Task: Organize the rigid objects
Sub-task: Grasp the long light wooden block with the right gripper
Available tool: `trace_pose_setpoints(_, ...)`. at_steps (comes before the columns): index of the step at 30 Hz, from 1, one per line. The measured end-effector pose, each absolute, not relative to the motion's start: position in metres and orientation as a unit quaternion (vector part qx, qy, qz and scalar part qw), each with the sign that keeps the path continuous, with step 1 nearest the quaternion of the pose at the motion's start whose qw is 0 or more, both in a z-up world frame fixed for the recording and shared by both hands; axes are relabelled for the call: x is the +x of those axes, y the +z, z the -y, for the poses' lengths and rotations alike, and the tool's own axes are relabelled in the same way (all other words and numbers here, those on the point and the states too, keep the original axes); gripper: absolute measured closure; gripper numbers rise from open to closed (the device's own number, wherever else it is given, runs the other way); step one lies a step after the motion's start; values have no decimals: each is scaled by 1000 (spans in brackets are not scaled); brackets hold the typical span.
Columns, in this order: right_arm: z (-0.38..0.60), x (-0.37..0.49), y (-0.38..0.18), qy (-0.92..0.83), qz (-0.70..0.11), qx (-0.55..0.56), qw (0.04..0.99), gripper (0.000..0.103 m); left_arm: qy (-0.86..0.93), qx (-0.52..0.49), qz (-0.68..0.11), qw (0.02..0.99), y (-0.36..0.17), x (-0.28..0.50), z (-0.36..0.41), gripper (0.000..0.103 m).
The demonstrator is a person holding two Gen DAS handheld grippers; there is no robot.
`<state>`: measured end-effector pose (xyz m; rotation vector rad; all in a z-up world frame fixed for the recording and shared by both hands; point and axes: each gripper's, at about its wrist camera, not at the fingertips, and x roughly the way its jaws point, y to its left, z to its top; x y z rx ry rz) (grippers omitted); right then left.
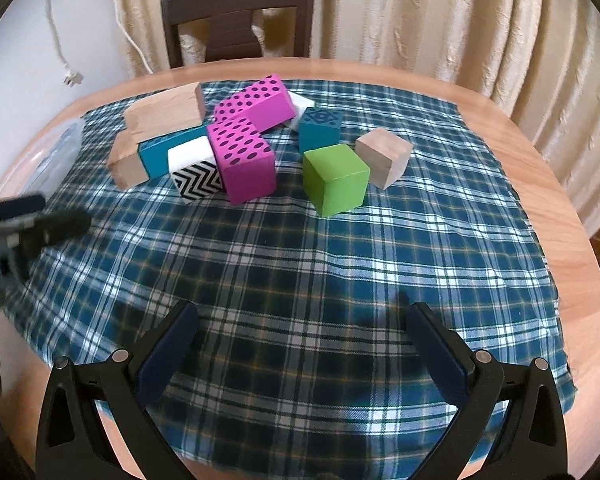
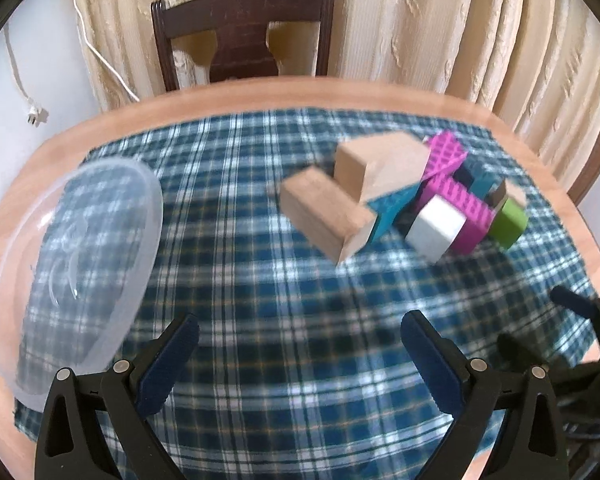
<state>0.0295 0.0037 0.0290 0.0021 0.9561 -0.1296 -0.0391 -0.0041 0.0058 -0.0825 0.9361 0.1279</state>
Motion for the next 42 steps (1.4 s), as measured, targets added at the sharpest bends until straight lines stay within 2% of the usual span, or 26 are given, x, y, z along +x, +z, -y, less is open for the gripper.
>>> trace_pose_setpoints(12,28,70,57,-67,-439,-14,896,0,62,-39,-450,890,6,-42,5,0)
trace_pose_setpoints(34,52,114,50,-44,-424,-16,905,1,63,-38,-449,890,5,-43,5,0)
trace_pose_setpoints(37,53,118,47,-50,-431,-21,901,13,63,-38,-449,890,5,-43,5,0)
trace_pose_setpoints(39,51,120,43,-58,-438,-27,896,26,63,-38,-449,890,5,-43,5,0)
trace_pose_setpoints(42,49,120,41,-64,-439,-33,896,32,63,-38,-449,890,5,-43,5,0)
